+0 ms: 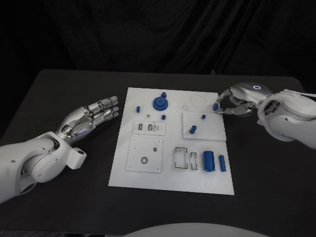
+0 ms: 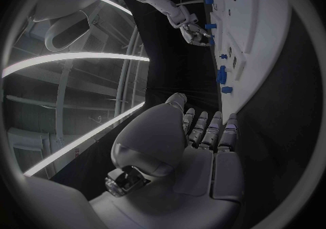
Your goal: Assemble the parts on the task board
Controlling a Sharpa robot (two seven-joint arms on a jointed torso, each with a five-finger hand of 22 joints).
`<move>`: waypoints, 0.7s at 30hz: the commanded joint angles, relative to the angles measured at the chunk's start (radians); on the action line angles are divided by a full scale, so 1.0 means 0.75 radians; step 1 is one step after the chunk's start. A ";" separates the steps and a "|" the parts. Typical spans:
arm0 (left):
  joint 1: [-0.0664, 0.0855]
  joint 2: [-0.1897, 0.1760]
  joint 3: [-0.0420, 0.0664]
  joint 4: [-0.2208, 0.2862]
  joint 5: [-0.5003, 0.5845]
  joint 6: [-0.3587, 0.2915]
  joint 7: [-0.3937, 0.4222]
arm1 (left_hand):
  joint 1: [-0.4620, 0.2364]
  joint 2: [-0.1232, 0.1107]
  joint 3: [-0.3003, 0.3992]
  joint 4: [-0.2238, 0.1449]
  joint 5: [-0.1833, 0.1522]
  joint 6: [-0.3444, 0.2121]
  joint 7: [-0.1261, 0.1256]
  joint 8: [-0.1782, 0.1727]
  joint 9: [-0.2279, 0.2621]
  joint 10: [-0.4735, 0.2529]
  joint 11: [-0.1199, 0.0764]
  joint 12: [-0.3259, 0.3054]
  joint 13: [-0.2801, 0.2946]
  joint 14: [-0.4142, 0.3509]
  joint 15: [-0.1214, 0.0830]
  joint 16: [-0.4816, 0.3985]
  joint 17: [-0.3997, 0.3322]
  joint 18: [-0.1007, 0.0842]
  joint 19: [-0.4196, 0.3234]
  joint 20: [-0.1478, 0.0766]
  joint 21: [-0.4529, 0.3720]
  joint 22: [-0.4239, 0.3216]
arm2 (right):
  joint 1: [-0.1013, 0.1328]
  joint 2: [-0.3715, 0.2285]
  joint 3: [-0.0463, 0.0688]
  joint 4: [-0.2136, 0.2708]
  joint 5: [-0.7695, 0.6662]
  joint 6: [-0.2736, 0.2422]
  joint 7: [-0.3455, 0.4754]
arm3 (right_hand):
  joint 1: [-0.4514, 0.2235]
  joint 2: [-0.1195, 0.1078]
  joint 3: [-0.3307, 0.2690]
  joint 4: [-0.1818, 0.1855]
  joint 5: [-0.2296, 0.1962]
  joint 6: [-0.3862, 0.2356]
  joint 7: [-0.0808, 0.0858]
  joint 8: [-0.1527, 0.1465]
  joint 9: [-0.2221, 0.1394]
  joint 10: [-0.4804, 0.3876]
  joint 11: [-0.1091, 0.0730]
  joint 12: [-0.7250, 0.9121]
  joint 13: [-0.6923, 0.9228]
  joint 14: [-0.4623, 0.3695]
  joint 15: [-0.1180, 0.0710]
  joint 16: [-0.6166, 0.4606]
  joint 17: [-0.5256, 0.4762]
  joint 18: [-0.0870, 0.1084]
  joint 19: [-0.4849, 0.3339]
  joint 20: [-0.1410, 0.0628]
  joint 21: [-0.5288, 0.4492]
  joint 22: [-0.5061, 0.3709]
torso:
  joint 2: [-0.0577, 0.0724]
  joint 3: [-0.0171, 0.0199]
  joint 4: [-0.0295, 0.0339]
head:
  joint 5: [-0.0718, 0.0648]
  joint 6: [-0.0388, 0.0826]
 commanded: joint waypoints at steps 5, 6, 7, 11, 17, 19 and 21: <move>-0.002 0.001 0.001 0.001 0.002 0.021 0.271 | -0.003 -0.011 0.008 -0.002 0.005 0.004 0.009 0.004 0.001 -0.002 0.010 0.009 0.001 0.001 0.011 0.005 0.000 0.001 0.001 0.010 -0.001 0.001 | -0.006 0.009 0.001 -0.008 -0.004 0.006 -0.034 | 0.028 0.006 -0.001 -0.007 0.039 -0.016 0.004 -0.005 0.003 0.121 0.004 -0.011 0.328 0.088 -0.001 -0.020 0.191 0.009 -0.016 0.001 -0.021 0.174 | 0.000 -0.0002 0.0006 | 0.000 -0.002; -0.002 0.001 0.001 0.001 0.002 0.022 0.271 | -0.003 -0.011 0.008 -0.002 0.005 0.004 0.009 0.004 0.001 -0.002 0.010 0.009 0.001 0.001 0.011 0.005 0.000 0.001 0.001 0.010 -0.001 0.001 | -0.006 0.010 0.001 -0.010 -0.004 0.008 -0.035 | 0.029 0.008 -0.001 -0.007 0.041 -0.017 0.004 -0.006 0.003 0.119 0.004 -0.012 0.327 0.087 -0.001 -0.023 0.189 0.010 -0.017 0.001 -0.023 0.173 | 0.000 -0.0004 0.0004 | 0.000 -0.003; -0.002 0.001 0.001 0.001 0.002 0.022 0.271 | -0.003 -0.011 0.008 -0.002 0.005 0.004 0.009 0.004 0.001 -0.002 0.010 0.009 0.001 0.001 0.011 0.005 0.000 0.001 0.001 0.010 -0.001 0.001 | -0.006 0.013 0.001 -0.013 -0.004 0.010 -0.036 | 0.029 0.009 -0.001 -0.006 0.043 -0.018 0.004 -0.006 0.003 0.119 0.004 -0.013 0.326 0.087 -0.001 -0.025 0.188 0.010 -0.017 0.001 -0.025 0.172 | 0.000 -0.0004 0.0004 | 0.000 -0.003; -0.003 0.002 0.001 -0.002 0.002 0.022 0.271 | -0.004 -0.013 0.010 -0.004 0.004 0.003 0.010 0.004 0.001 -0.002 0.010 0.009 0.001 0.000 0.011 0.004 0.000 0.000 0.001 0.010 -0.001 0.001 | -0.008 0.024 0.001 -0.024 -0.004 0.015 -0.037 | 0.027 0.011 -0.001 -0.004 0.045 -0.018 0.004 -0.006 0.003 0.117 0.004 -0.014 0.323 0.086 -0.001 -0.030 0.185 0.011 -0.019 0.002 -0.029 0.171 | 0.000 0.0002 0.0003 | 0.001 -0.006; -0.003 0.003 0.001 -0.005 0.002 0.023 0.271 | -0.004 -0.013 0.010 -0.004 0.004 0.003 0.010 0.004 0.001 -0.002 0.010 0.009 0.001 0.000 0.011 0.004 0.000 0.000 0.001 0.010 -0.001 0.001 | -0.017 0.038 0.001 -0.036 -0.004 0.013 -0.033 | 0.024 0.017 -0.001 -0.002 0.049 -0.014 0.005 -0.004 0.004 0.117 0.005 -0.014 0.323 0.085 0.000 -0.031 0.184 0.011 -0.019 0.002 -0.031 0.170 | 0.000 0.0003 -0.0003 | 0.001 -0.010; -0.003 0.003 0.001 -0.006 0.002 0.023 0.271 | -0.004 -0.013 0.010 -0.004 0.004 0.003 0.010 0.004 0.001 -0.002 0.010 0.009 0.001 0.000 0.011 0.004 0.000 0.000 0.001 0.010 -0.001 0.001 | -0.019 0.042 0.001 -0.039 -0.004 0.013 -0.032 | 0.025 0.019 -0.001 -0.003 0.055 -0.010 0.006 -0.002 0.006 0.117 0.005 -0.014 0.323 0.086 0.000 -0.031 0.185 0.011 -0.019 0.002 -0.032 0.170 | 0.000 0.0005 -0.0002 | 0.002 -0.012; -0.004 0.003 0.001 -0.006 0.002 0.024 0.270 | -0.004 -0.013 0.010 -0.004 0.004 0.003 0.010 0.004 0.001 -0.002 0.010 0.009 0.001 0.000 0.011 0.004 0.000 0.000 0.001 0.010 -0.001 0.001 | -0.021 0.047 0.001 -0.043 -0.004 0.013 -0.031 | 0.025 0.019 -0.001 -0.003 0.055 -0.010 0.006 -0.002 0.006 0.117 0.005 -0.014 0.323 0.086 0.000 -0.031 0.185 0.011 -0.019 0.002 -0.032 0.170 | 0.000 0.0006 -0.0012 | 0.003 -0.013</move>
